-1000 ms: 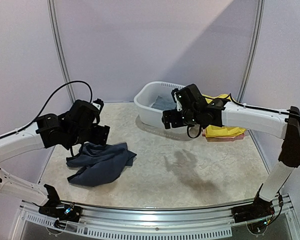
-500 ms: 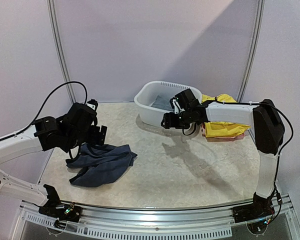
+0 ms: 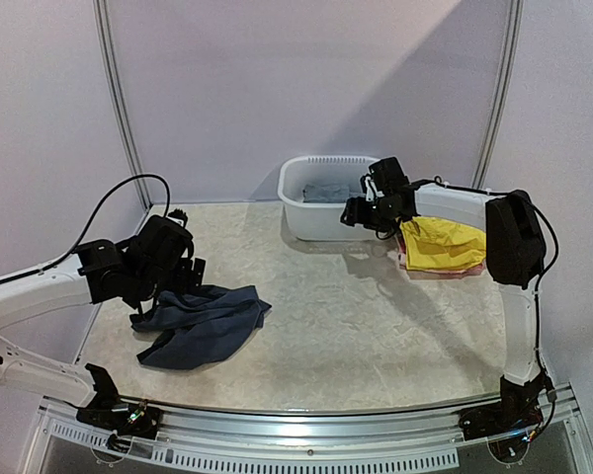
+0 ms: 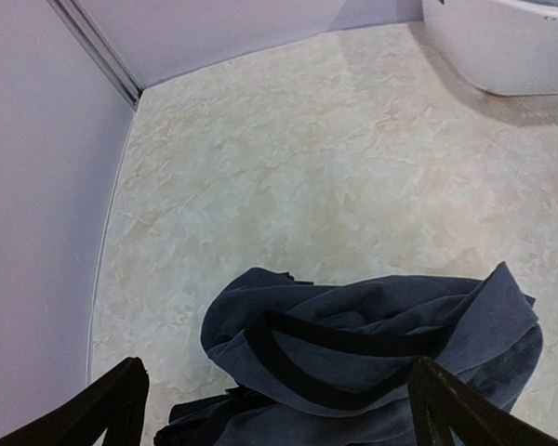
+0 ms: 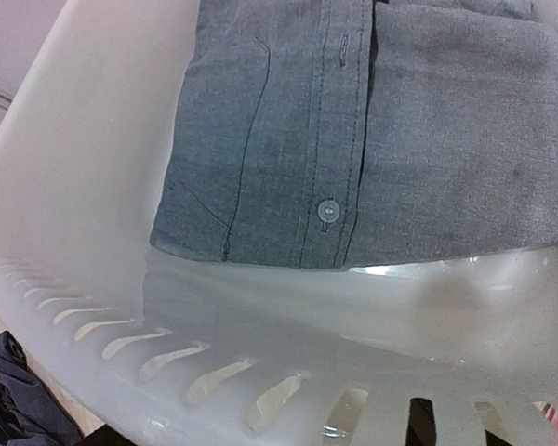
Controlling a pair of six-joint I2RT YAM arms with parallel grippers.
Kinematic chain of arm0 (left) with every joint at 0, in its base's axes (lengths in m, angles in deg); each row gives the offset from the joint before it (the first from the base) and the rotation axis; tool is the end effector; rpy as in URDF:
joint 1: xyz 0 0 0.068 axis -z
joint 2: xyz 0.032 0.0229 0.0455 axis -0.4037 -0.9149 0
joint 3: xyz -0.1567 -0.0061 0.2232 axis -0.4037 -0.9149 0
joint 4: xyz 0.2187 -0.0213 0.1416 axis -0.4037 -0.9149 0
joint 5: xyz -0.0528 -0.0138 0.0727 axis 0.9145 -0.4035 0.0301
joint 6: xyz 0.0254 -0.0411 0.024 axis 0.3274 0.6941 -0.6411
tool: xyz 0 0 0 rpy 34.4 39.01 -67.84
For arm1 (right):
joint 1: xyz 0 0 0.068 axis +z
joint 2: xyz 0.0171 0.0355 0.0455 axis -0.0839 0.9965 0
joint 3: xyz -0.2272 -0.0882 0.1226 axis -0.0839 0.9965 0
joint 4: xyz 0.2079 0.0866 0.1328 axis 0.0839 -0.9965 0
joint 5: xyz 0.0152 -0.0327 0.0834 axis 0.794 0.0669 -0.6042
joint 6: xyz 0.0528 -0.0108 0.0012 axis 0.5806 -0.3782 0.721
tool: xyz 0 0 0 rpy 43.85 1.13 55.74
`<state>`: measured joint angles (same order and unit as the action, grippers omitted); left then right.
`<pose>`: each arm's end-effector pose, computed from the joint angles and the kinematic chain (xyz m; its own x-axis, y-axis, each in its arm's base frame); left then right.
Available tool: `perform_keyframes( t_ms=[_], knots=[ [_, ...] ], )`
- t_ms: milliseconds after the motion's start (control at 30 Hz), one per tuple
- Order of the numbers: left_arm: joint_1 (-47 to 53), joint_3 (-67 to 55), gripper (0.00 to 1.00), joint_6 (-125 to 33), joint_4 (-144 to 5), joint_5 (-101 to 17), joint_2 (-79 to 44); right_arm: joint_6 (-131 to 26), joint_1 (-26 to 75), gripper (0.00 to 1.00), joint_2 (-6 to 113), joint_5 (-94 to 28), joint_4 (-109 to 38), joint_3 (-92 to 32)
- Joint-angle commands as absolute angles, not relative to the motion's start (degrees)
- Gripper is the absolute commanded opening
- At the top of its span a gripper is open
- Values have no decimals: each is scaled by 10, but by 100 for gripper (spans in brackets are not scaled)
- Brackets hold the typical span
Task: Fold and stack the mixed laundry pile
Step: Move the bin to the corner of the board.
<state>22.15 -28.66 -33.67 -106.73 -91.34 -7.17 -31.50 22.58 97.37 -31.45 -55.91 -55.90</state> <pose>0.1723 -0.1447 0.2671 -0.5944 0.1802 -0.7837 0.0135 0.9767 0.2144 0.4405 0.2327 0.2105 -0.7958 0.1057 -0.5963 -0.1783 0.9001 0.3976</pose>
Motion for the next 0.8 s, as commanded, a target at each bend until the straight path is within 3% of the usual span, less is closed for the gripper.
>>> perform_keyframes(
  t_ms=[0, 133, 300, 767],
  knots=[
    [176, -304, 100, -310, -1102, -905, -71, -364, 229, 74, 1002, -310, -542, -621],
    [119, -330, 94, -308, -1090, -851, -59, -371, 228, 75, 994, -322, -540, -608],
    [56, -353, 77, -319, -1043, -753, -61, -367, 230, 76, 953, -369, -518, -546],
    [1, -355, 59, -328, -944, -703, -166, -379, 286, 77, 854, -383, -506, -442]
  ],
)
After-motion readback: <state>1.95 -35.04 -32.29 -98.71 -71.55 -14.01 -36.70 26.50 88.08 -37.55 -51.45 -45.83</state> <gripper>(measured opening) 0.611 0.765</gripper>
